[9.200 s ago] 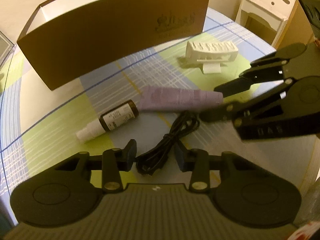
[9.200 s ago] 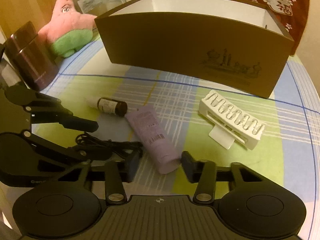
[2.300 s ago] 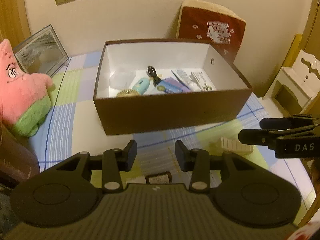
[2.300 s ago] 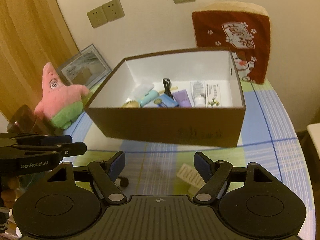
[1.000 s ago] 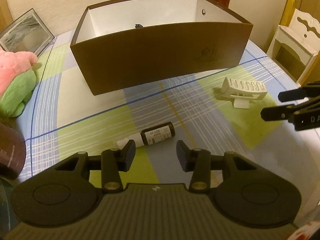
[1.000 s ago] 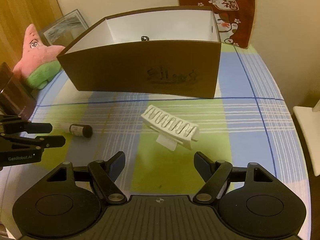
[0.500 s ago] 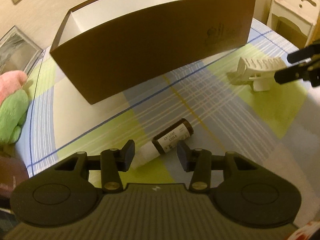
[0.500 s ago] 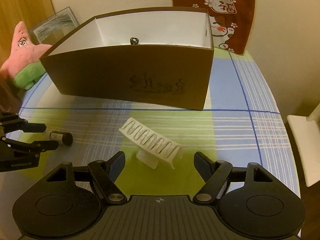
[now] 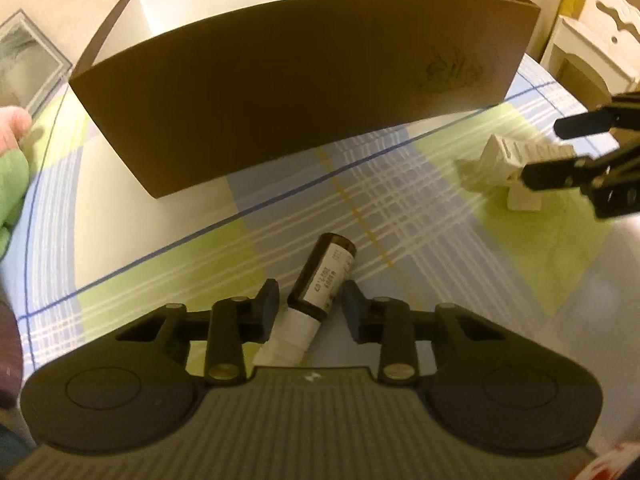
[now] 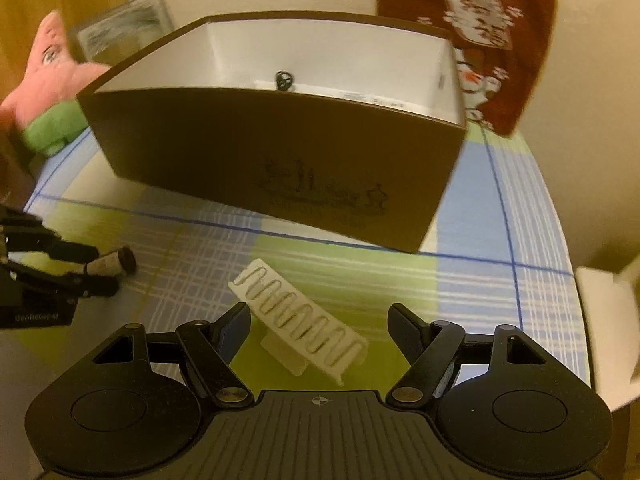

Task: Organize rigid objects
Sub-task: 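Grasp the brown-and-white bottle with the left tool while the right tool grasps the white rack, then lift and carry the bottle and white rack over the brown box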

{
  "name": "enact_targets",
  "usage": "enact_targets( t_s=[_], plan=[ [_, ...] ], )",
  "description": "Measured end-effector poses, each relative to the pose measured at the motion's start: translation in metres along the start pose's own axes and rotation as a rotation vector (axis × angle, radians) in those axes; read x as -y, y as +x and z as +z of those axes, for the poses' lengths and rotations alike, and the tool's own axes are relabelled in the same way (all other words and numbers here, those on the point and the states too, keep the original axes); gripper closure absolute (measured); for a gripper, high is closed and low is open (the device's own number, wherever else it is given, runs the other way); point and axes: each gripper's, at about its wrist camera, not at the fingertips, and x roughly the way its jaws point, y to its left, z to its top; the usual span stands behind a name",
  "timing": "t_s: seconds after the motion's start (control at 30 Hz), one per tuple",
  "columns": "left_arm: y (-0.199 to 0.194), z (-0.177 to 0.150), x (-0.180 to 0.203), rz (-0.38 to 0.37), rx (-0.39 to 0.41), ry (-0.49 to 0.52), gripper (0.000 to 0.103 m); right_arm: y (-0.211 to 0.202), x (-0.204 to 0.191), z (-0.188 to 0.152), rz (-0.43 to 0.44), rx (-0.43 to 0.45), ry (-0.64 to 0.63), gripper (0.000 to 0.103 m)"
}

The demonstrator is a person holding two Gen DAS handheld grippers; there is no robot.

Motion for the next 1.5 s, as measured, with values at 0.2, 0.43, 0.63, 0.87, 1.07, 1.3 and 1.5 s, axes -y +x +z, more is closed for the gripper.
enact_targets(
  t_s=[0.2,0.43,0.63,0.87,1.07,1.3,1.5],
  plan=[
    [0.002,0.005,0.000,-0.022,-0.024,-0.057,0.082,0.009,-0.008,0.002,0.015,-0.014,-0.076,0.028],
    [0.000,0.004,-0.004,-0.063,-0.041,-0.106,0.082,0.018,-0.017,-0.001,0.061,-0.065,-0.125,0.060],
    [0.003,0.007,-0.002,-0.057,-0.043,-0.122,0.082,0.023,-0.020,-0.003,0.079,-0.083,-0.095,0.069],
    [0.003,0.009,0.003,-0.053,-0.039,-0.115,0.082,0.018,-0.019,-0.002,0.125,-0.060,-0.044,0.075],
    [-0.010,0.013,0.005,-0.053,-0.012,-0.125,0.082,-0.004,-0.015,0.004,0.164,-0.033,0.007,0.075],
    [-0.045,0.026,0.003,-0.040,0.042,-0.144,0.082,-0.039,-0.005,0.022,0.189,0.036,0.042,0.075],
    [-0.072,0.052,-0.001,-0.028,0.112,-0.140,0.082,-0.058,0.004,0.050,0.189,0.111,0.059,0.075]
  ],
)
